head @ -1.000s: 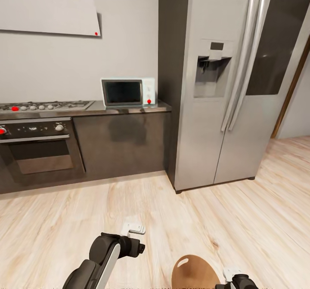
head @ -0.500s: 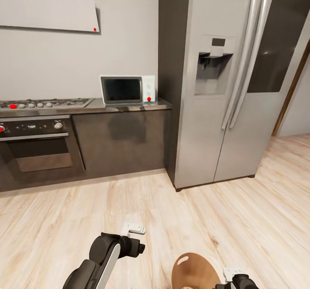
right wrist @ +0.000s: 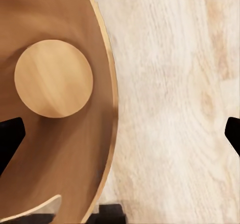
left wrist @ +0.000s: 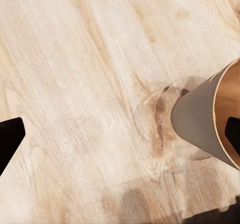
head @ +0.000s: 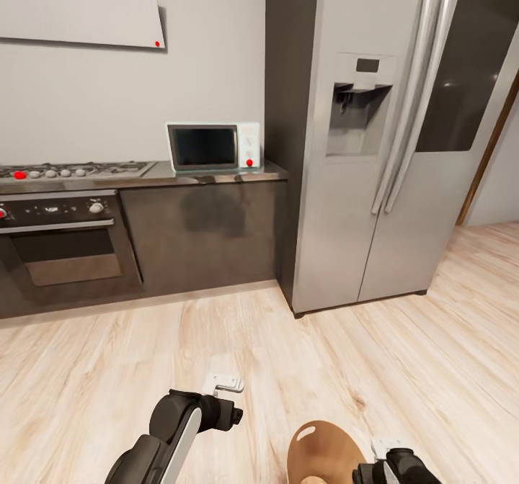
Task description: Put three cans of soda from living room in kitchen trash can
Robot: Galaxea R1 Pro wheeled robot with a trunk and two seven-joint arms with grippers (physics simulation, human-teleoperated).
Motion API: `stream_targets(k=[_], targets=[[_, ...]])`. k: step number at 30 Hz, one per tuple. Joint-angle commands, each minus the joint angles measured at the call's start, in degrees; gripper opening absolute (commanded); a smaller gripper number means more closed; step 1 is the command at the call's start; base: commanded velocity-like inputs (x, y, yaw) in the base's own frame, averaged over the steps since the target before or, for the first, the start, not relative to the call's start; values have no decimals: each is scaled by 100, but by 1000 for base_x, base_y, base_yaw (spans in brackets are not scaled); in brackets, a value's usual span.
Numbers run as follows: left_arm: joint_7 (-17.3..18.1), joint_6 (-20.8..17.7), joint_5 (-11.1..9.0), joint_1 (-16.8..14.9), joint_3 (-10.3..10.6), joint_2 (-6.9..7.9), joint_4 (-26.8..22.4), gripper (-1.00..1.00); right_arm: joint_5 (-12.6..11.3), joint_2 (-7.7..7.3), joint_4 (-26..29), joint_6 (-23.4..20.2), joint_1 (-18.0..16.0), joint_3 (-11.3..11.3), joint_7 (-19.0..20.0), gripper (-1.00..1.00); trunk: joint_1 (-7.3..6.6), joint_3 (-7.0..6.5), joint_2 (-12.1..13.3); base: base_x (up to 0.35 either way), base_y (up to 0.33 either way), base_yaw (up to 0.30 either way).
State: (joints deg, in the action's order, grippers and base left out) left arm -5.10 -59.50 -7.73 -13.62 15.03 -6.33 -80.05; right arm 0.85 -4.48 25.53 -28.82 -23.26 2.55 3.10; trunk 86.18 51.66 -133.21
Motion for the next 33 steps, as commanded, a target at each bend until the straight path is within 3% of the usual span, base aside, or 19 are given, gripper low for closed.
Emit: stream_targets(k=[1,16,22,33], targets=[[0,0,0,0,0,0,-1,100,-1,3,0,-3,-32,0,-1,100,0,1,0,0,0,0],[15,8,0,0,0,0,-13,100,3,35,-4,-222,-194,-6,-27,100,0,4,0,0,0,0],[9,9,0,0,0,0,-11,100,4,35,-4,-275,-196,-49,-29,100,132,112,-241,0,0,0],[2,9,0,0,0,0,-10,100,5,5,-8,-281,-227,-128,-29,100,132,112,-241,0,0,0]])
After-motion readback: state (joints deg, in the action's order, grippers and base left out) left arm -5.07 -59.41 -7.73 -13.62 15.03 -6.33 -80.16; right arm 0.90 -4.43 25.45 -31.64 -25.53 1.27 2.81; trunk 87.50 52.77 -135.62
